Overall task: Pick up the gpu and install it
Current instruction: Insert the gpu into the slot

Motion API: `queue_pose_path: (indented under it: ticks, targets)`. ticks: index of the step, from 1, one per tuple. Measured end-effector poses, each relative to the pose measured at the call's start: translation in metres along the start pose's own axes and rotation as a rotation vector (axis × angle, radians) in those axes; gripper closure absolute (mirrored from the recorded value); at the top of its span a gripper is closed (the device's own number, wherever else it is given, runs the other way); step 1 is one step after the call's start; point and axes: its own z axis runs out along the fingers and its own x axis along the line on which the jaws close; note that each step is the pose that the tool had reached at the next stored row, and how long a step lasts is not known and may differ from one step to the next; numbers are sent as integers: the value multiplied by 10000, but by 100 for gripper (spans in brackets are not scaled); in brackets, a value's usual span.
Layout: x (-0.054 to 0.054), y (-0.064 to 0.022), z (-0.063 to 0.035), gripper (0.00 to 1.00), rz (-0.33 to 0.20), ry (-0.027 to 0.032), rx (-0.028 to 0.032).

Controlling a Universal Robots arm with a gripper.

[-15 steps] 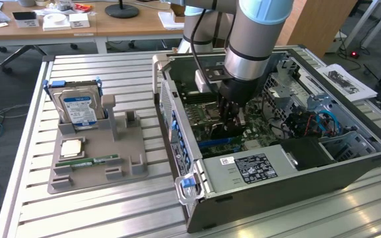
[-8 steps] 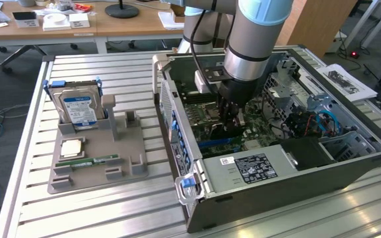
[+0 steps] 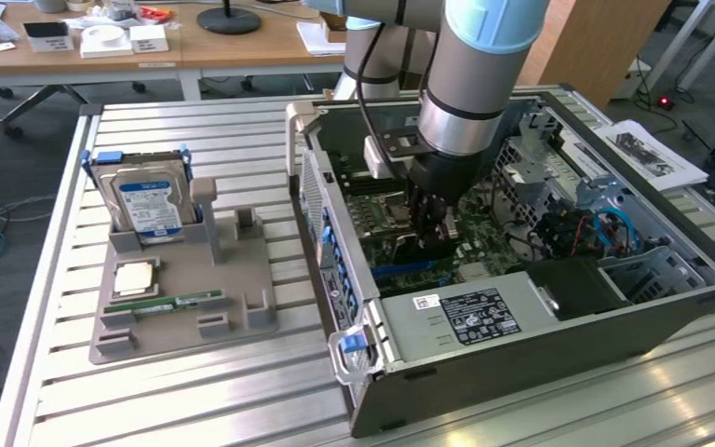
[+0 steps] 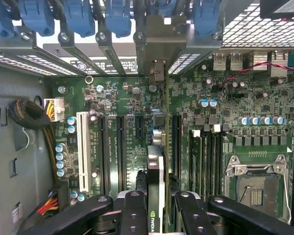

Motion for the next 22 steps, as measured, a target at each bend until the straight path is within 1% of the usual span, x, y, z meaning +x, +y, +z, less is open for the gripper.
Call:
queue_pose_path:
  ticks: [22]
  targets:
    - [1, 22, 50, 73, 0, 3, -1]
